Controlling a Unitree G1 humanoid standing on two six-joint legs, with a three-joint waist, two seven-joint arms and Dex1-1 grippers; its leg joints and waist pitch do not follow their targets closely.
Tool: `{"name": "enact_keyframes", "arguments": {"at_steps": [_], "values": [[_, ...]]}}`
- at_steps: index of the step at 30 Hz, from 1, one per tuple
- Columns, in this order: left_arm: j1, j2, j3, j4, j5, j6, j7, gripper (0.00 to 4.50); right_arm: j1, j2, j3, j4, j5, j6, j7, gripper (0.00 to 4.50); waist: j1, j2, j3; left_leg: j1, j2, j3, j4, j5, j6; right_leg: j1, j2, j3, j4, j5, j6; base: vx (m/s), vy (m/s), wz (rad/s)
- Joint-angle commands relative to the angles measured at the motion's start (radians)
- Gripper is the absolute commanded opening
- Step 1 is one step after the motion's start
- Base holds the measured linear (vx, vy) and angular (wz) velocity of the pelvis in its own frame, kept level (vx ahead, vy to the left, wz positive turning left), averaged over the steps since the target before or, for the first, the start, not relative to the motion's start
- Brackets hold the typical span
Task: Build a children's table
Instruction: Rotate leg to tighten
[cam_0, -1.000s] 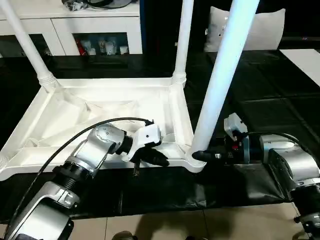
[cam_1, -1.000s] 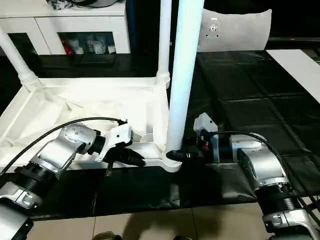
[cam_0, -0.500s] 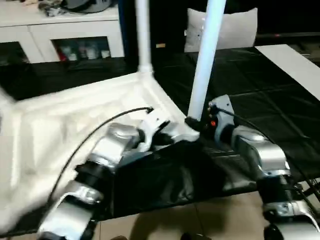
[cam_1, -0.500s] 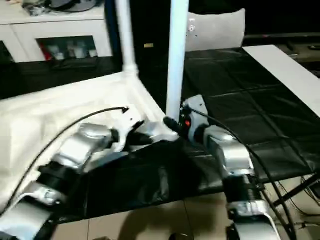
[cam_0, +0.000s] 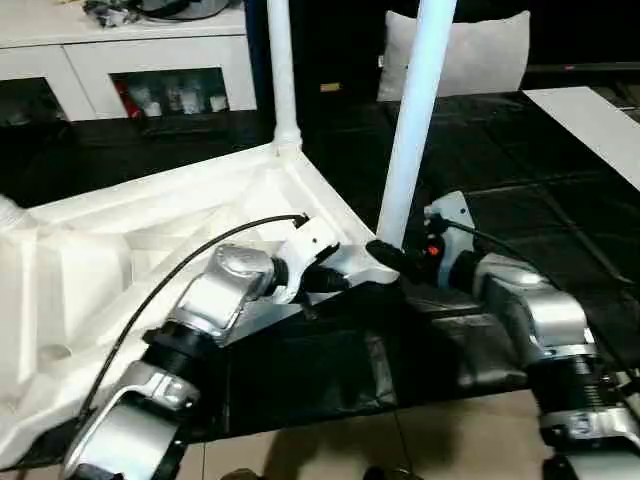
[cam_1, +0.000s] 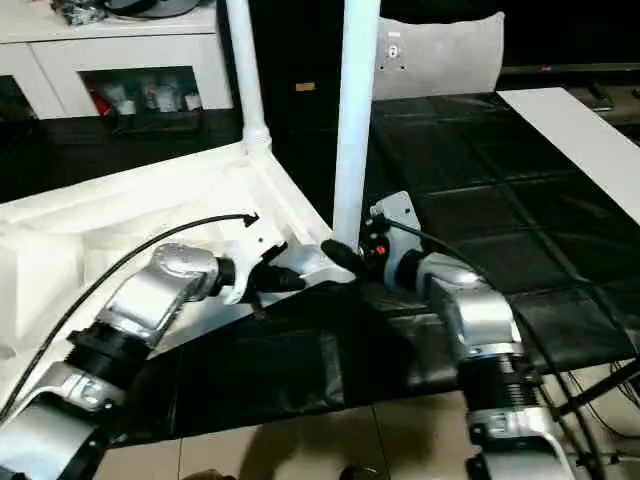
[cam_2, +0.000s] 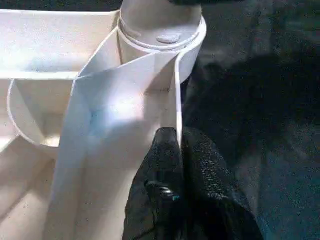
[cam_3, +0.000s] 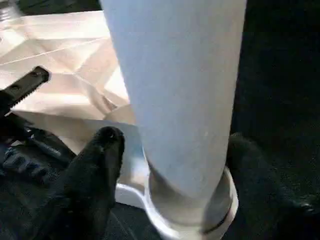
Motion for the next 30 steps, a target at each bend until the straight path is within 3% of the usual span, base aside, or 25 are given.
{"name": "enact_keyframes", "arguments": {"at_steps": [1, 7, 11, 14, 18, 24, 30], "values": [[-0.005, 0.001, -0.016, -0.044, -0.02, -0.03, -0.049, 0.0, 0.005, -0.011, 0.005, -0.001, 0.006, -0.015, 0.024, 3.79, 0.008, -0.004, -0.075, 0.007, 0.023, -0.003, -0.06, -0.122, 0.09, 0.073, -0.063, 0.062, -0.07, -0.292, -0.142, 0.0, 0.0, 0.0], [0.008, 0.074, -0.054, -0.039, -0.022, -0.094, -0.184, 0.0, 0.027, -0.134, 0.038, -0.023, 0.008, -0.062, 0.208, 4.32, 0.029, -0.002, -0.077, 0.007, 0.025, -0.003, -0.06, -0.133, 0.09, 0.076, -0.062, 0.064, -0.065, -0.265, -0.148, 0.0, 0.0, 0.0], [0.019, 0.132, -0.09, -0.058, -0.032, -0.145, -0.295, 0.0, 0.047, -0.197, 0.062, -0.051, 0.048, -0.101, 0.361, 4.32, 0.035, -0.008, -0.074, 0.007, 0.025, -0.002, -0.061, -0.149, 0.096, 0.076, -0.064, 0.061, -0.068, -0.315, -0.14, 0.0, 0.0, 0.0], [0.024, 0.151, -0.101, -0.072, -0.046, -0.168, -0.346, 0.0, 0.053, -0.207, 0.077, -0.054, 0.051, -0.131, 0.405, 4.32, 0.04, -0.005, -0.075, 0.01, 0.03, -0.003, -0.062, -0.144, 0.091, 0.071, -0.065, 0.062, -0.066, -0.315, -0.148, 0.0, 0.0, 0.0], [0.026, 0.163, -0.114, -0.086, -0.062, -0.181, -0.396, 0.0, 0.058, -0.216, 0.102, -0.05, 0.066, -0.14, 0.464, 3.86, 0.045, -0.005, -0.075, 0.011, 0.032, -0.003, -0.063, -0.15, 0.085, 0.07, -0.065, 0.064, -0.065, -0.302, -0.162, 0.0, 0.0, 0.0], [0.027, 0.166, -0.121, -0.092, -0.067, -0.186, -0.415, 0.0, 0.064, -0.225, 0.123, -0.053, 0.077, -0.131, 0.52, 3.51, 0.056, -0.006, -0.076, 0.009, 0.031, -0.002, -0.061, -0.142, 0.087, 0.071, -0.066, 0.064, -0.065, -0.315, -0.152, 0.0, 0.0, 0.0], [0.033, 0.163, -0.123, -0.097, -0.067, -0.191, -0.425, 0.0, 0.063, -0.209, 0.147, -0.028, 0.065, -0.153, 0.533, 2.83, 0.06, -0.009, -0.078, 0.008, 0.03, -0.003, -0.061, -0.129, 0.084, 0.072, -0.066, 0.064, -0.063, -0.312, -0.149, 0.0, 0.0, 0.0]]}}
